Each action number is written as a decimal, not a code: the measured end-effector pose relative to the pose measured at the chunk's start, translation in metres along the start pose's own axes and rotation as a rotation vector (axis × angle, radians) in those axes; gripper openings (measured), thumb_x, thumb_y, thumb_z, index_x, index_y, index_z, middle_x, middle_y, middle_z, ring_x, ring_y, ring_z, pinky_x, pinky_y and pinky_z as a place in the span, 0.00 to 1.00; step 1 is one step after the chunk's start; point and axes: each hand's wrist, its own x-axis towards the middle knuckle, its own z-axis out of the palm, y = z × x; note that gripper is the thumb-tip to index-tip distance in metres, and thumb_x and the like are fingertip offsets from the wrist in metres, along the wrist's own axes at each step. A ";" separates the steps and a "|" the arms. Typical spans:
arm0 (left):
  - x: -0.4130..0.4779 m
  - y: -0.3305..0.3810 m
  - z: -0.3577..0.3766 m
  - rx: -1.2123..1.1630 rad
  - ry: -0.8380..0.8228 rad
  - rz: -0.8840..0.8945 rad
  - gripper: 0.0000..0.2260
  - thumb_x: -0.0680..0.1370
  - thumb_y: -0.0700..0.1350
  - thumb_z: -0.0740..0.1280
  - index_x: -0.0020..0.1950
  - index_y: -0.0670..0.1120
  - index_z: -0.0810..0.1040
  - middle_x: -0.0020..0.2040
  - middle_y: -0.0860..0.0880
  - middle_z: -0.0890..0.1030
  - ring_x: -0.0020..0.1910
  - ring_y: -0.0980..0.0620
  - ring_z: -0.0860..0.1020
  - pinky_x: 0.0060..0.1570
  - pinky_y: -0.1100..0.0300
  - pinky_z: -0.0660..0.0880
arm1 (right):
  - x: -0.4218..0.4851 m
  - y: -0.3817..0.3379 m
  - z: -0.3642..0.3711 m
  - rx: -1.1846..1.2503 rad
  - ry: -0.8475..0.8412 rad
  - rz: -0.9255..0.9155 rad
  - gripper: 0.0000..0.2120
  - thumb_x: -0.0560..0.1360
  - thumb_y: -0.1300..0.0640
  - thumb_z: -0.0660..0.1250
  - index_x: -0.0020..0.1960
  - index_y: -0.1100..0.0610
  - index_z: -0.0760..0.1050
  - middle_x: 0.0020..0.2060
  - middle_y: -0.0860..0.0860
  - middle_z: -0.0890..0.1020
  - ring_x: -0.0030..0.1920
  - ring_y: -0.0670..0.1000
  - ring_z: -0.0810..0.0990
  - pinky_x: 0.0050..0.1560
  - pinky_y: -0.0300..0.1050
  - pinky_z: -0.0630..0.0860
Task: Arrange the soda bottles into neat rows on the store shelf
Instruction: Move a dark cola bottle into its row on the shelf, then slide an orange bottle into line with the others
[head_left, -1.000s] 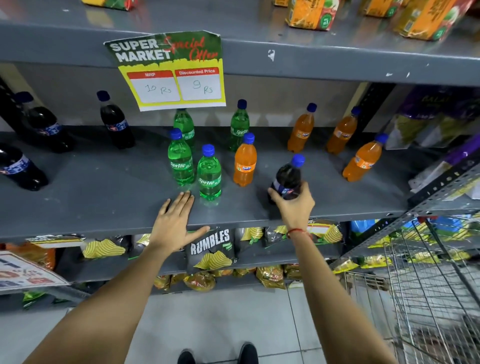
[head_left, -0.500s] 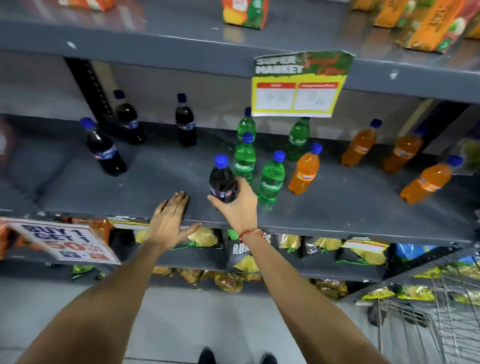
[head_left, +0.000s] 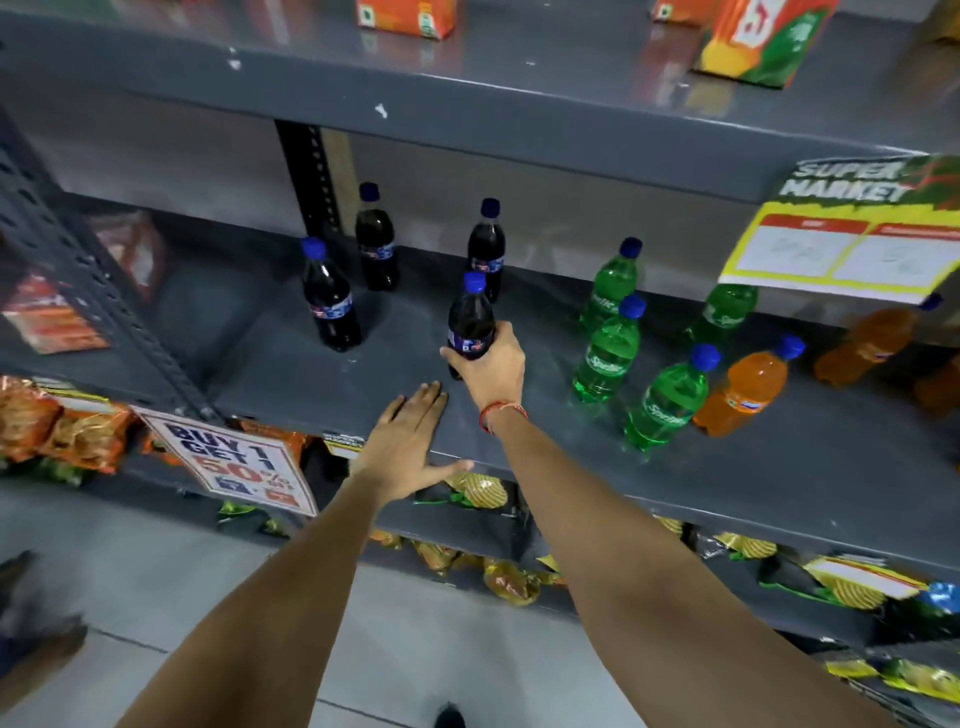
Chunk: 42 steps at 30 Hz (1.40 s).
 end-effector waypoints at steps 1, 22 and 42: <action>0.000 0.000 0.000 -0.003 0.008 0.001 0.48 0.69 0.75 0.44 0.74 0.39 0.58 0.74 0.42 0.60 0.73 0.47 0.56 0.70 0.50 0.52 | 0.002 0.001 0.003 0.007 0.003 0.002 0.25 0.61 0.52 0.79 0.50 0.61 0.70 0.48 0.59 0.80 0.51 0.58 0.79 0.50 0.53 0.77; -0.001 0.001 0.002 -0.054 0.052 -0.004 0.43 0.71 0.71 0.54 0.70 0.37 0.65 0.71 0.40 0.66 0.71 0.46 0.62 0.69 0.48 0.58 | 0.002 0.032 0.018 0.076 -0.075 0.045 0.25 0.63 0.54 0.77 0.57 0.59 0.73 0.52 0.58 0.81 0.54 0.57 0.79 0.57 0.56 0.77; 0.009 0.021 -0.003 -0.224 0.203 -0.105 0.38 0.72 0.69 0.53 0.68 0.41 0.69 0.69 0.41 0.70 0.70 0.45 0.65 0.65 0.47 0.62 | -0.059 0.068 -0.088 -0.023 -0.033 -0.040 0.17 0.70 0.52 0.73 0.54 0.59 0.76 0.51 0.55 0.80 0.51 0.51 0.79 0.52 0.50 0.77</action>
